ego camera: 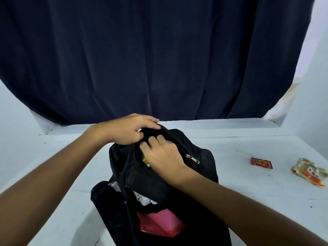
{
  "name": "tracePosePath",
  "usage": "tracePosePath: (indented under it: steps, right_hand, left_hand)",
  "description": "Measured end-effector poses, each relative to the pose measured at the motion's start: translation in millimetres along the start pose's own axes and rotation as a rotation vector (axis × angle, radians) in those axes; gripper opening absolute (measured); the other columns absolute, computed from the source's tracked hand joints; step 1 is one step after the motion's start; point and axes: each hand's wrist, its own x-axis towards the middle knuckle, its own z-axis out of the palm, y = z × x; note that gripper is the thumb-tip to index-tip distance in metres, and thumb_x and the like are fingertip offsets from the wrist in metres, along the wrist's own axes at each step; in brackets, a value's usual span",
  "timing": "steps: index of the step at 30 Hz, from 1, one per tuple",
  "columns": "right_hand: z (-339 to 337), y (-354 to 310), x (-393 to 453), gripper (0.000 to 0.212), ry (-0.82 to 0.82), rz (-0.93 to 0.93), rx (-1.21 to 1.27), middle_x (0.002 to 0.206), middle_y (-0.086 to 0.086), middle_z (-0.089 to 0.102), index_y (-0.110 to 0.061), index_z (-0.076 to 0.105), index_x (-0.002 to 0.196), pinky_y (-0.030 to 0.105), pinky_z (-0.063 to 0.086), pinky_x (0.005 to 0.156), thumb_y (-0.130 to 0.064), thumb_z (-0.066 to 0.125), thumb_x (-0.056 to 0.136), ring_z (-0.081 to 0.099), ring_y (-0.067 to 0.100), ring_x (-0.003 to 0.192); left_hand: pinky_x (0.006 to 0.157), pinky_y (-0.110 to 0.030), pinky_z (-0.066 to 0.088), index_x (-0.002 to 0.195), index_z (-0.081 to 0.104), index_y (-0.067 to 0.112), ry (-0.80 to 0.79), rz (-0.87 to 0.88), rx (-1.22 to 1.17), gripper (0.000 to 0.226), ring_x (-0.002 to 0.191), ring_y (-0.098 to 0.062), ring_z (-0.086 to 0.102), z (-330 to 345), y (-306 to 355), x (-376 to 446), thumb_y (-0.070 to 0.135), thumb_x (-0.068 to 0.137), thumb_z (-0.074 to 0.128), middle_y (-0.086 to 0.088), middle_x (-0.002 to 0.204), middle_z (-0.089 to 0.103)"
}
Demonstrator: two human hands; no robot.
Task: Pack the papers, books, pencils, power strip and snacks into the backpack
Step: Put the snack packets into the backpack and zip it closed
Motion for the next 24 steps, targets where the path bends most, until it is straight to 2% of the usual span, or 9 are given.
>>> tracePosePath:
  steps: [3, 6, 8, 11, 14, 17, 20, 22, 24]
  right_hand:
    - [5.3, -4.0, 8.9, 0.016, 0.033, 0.043, -0.056, 0.055, 0.001, 0.055, -0.019, 0.065, 0.060, 0.019, 0.023, 0.036, -0.017, 0.051, 0.065, 0.052, 0.018, 0.035]
    - [1.5, 3.7, 10.1, 0.018, -0.219, 0.017, 0.084, 0.090, 0.011, 0.063, -0.009, 0.069, 0.091, 0.032, 0.048, 0.058, -0.011, 0.066, 0.074, 0.063, 0.027, 0.079]
    - [-6.7, 17.7, 5.0, 0.026, -0.484, 0.009, 0.369, 0.104, 0.010, 0.062, -0.015, 0.064, 0.107, 0.037, 0.052, 0.076, -0.010, 0.060, 0.081, 0.062, 0.030, 0.095]
    - [-33.1, 53.0, -2.1, 0.025, -0.627, 0.214, 1.056, 0.096, 0.009, 0.071, -0.019, 0.068, 0.101, 0.038, 0.058, 0.073, -0.004, 0.058, 0.084, 0.070, 0.027, 0.084]
    - [-42.3, 110.2, -16.7, 0.022, -0.401, 0.618, 1.398, 0.081, 0.016, 0.068, -0.008, 0.064, 0.090, 0.025, 0.048, 0.052, 0.008, 0.048, 0.090, 0.068, 0.022, 0.064]
    - [8.0, 178.6, -62.1, 0.028, -0.283, 0.921, 0.992, 0.090, 0.017, 0.064, -0.010, 0.063, 0.088, 0.030, 0.046, 0.060, 0.006, 0.040, 0.088, 0.063, 0.027, 0.073]
    - [69.7, 234.0, -129.6, 0.039, -0.688, 0.976, 0.413, 0.140, 0.020, 0.048, -0.010, 0.051, 0.132, 0.040, 0.038, 0.105, -0.009, 0.048, 0.093, 0.048, 0.035, 0.125]
    - [91.5, 249.2, -166.5, 0.054, -0.886, 0.984, 0.142, 0.148, 0.020, 0.032, -0.015, 0.033, 0.144, 0.053, 0.028, 0.111, -0.018, 0.049, 0.093, 0.029, 0.045, 0.136]
    - [94.9, 247.0, -184.1, 0.051, -0.897, 1.020, -0.028, 0.144, 0.020, 0.030, -0.017, 0.035, 0.139, 0.059, 0.032, 0.105, -0.020, 0.049, 0.090, 0.024, 0.049, 0.134]
  left_hand:
    - [0.109, -0.025, 0.031, 0.137, 0.053, 0.029, 0.016, 0.012, 0.005, 0.066, 0.142, -0.006, 0.027, 0.6, 0.5, 0.9, -0.008, 0.084, 0.044, 0.013, 0.152, 0.034]
    - [0.105, -0.022, 0.032, 0.135, 0.055, 0.027, 0.043, 0.010, -0.018, 0.065, 0.140, -0.008, 0.030, 2.6, -0.5, 2.9, -0.009, 0.083, 0.043, 0.011, 0.151, 0.037]
    - [0.099, -0.019, 0.033, 0.134, 0.056, 0.029, 0.055, 0.011, -0.038, 0.065, 0.139, -0.008, 0.032, 4.5, -3.6, 3.9, -0.009, 0.082, 0.043, 0.012, 0.150, 0.039]
    - [0.086, -0.011, 0.033, 0.131, 0.059, 0.027, 0.077, 0.013, -0.064, 0.064, 0.136, -0.009, 0.037, 7.1, -6.6, 7.5, -0.010, 0.081, 0.046, 0.011, 0.148, 0.042]
    - [0.087, -0.011, 0.033, 0.129, 0.061, 0.026, 0.094, 0.015, -0.091, 0.059, 0.135, -0.008, 0.038, 9.4, -6.4, 11.1, -0.007, 0.082, 0.047, 0.011, 0.146, 0.045]
    - [0.089, -0.017, 0.036, 0.127, 0.062, 0.029, 0.093, 0.010, -0.117, 0.057, 0.134, -0.007, 0.039, 11.2, -6.2, 10.1, 0.004, 0.079, 0.045, 0.014, 0.144, 0.046]
    - [0.090, -0.018, 0.040, 0.126, 0.063, 0.027, 0.108, 0.000, -0.126, 0.058, 0.131, -0.005, 0.042, 12.9, -4.6, 7.9, -0.005, 0.080, 0.047, 0.013, 0.143, 0.048]
    - [0.093, -0.022, 0.044, 0.125, 0.065, 0.025, 0.129, 0.004, -0.126, 0.056, 0.129, -0.005, 0.045, 14.3, -1.7, 6.1, 0.002, 0.077, 0.045, 0.013, 0.141, 0.050]
    - [0.091, -0.018, 0.043, 0.124, 0.065, 0.024, 0.146, 0.002, -0.124, 0.055, 0.127, -0.004, 0.046, 16.2, -0.1, 6.1, -0.003, 0.079, 0.047, 0.013, 0.140, 0.051]
